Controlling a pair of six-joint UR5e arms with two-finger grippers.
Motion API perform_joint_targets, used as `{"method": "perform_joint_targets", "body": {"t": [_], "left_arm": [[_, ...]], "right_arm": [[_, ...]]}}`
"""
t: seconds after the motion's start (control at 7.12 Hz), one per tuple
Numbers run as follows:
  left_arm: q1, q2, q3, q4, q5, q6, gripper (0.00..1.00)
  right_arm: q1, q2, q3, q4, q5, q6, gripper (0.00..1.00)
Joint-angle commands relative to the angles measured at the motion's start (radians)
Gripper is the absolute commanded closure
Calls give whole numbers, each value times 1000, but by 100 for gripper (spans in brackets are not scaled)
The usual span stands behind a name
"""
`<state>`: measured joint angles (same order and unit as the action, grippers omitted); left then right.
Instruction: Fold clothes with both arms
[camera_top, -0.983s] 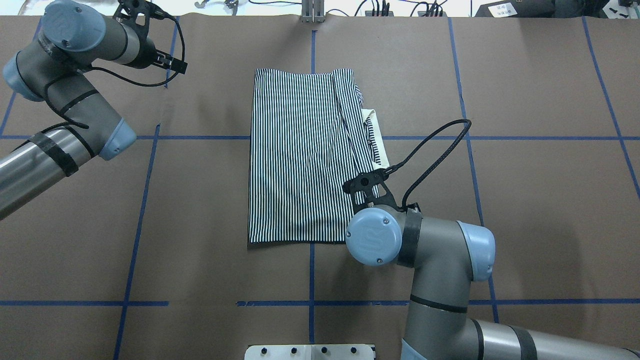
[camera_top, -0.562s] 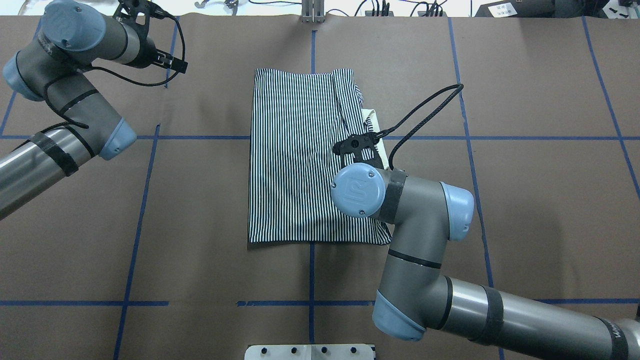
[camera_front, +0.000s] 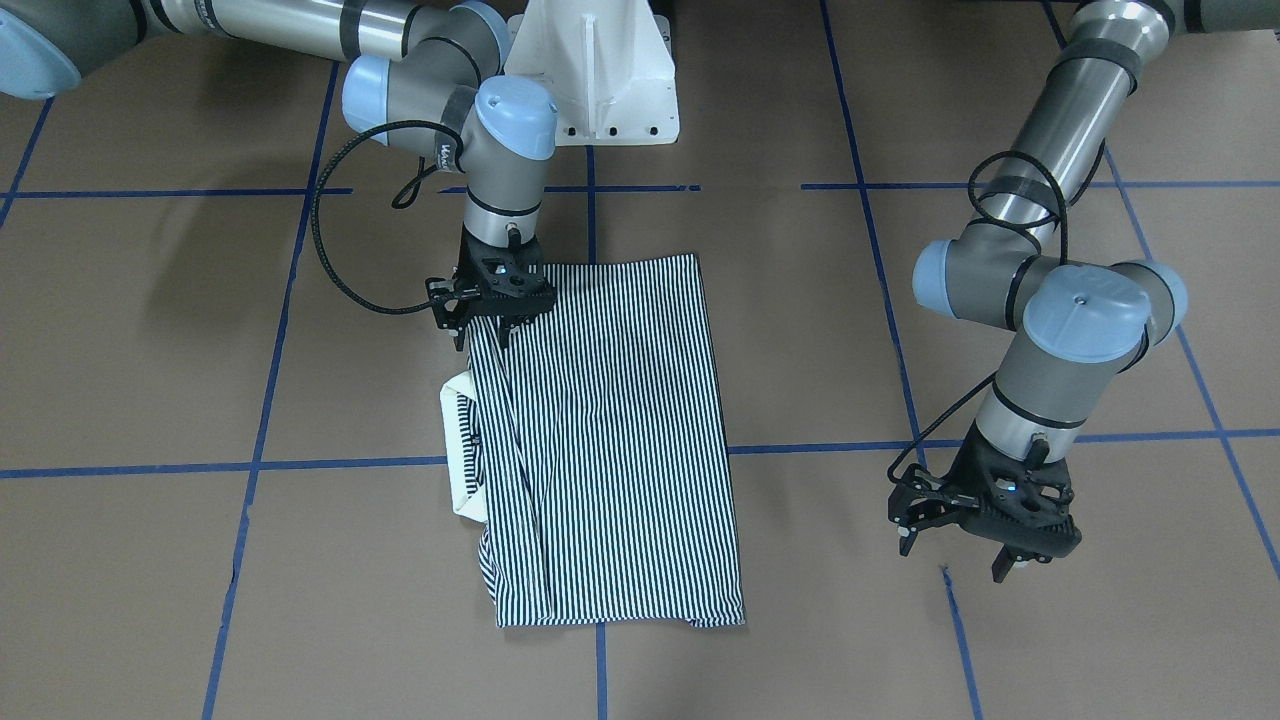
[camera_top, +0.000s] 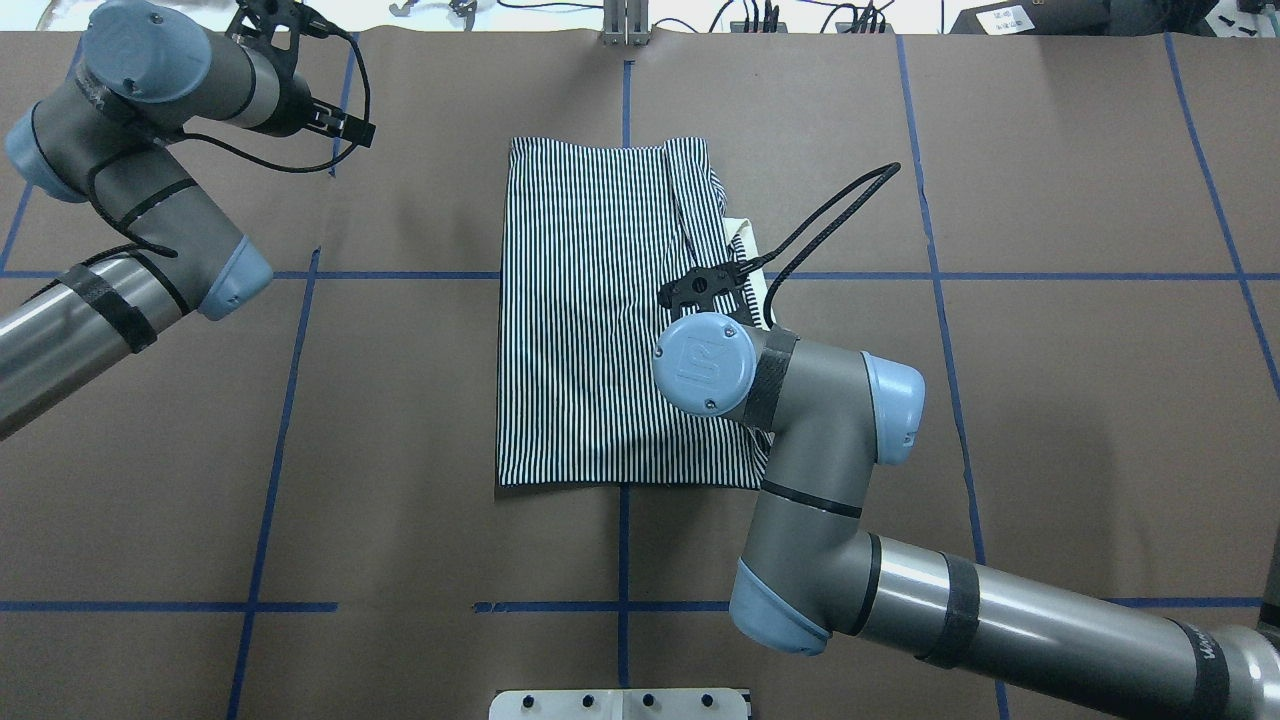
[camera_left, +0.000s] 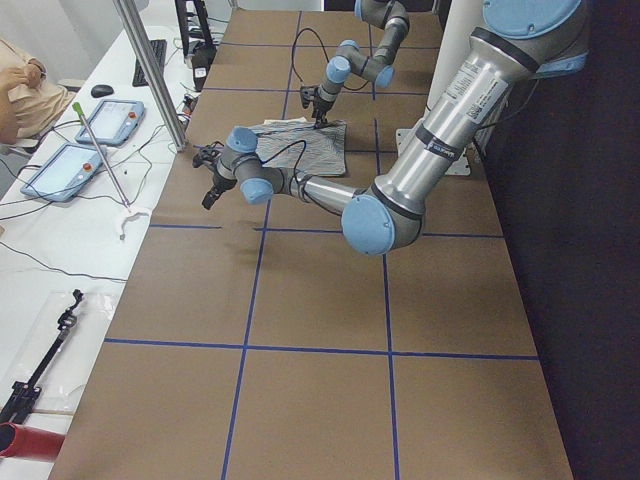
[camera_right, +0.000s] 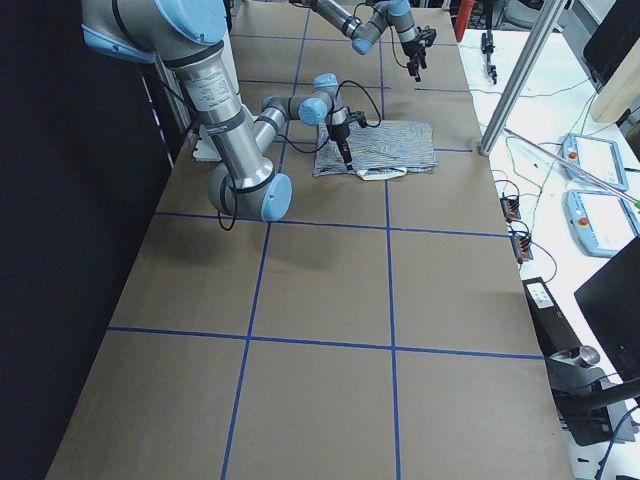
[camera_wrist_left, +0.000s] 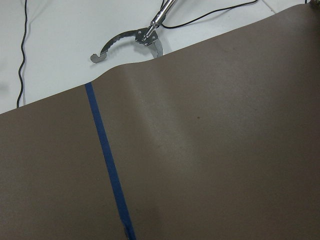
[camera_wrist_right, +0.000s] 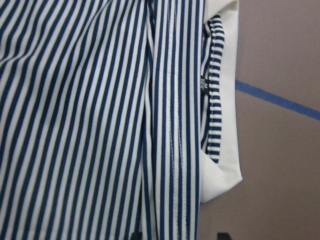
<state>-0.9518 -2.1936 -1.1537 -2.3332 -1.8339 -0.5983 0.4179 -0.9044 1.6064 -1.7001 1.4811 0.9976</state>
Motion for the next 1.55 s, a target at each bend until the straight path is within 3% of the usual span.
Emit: {"method": "perform_joint_targets", "body": {"t": [0.0, 0.14, 0.28, 0.98, 1.26, 1.4], "left_arm": [[1, 0, 0, 0, -1, 0, 0], [1, 0, 0, 0, -1, 0, 0], [1, 0, 0, 0, 1, 0, 0], [7, 0, 0, 0, -1, 0, 0], [7, 0, 0, 0, -1, 0, 0], [5, 0, 0, 0, -1, 0, 0]], "right_arm": [[-4, 1, -8, 0, 2, -4, 46], [-2, -5, -8, -1, 4, -11, 56], [4, -8, -3, -16, 2, -86, 57], [48, -142, 113, -15, 1, -149, 50], [45, -61, 99, -7, 4, -90, 49], [45, 14, 40, -7, 4, -48, 49]]}}
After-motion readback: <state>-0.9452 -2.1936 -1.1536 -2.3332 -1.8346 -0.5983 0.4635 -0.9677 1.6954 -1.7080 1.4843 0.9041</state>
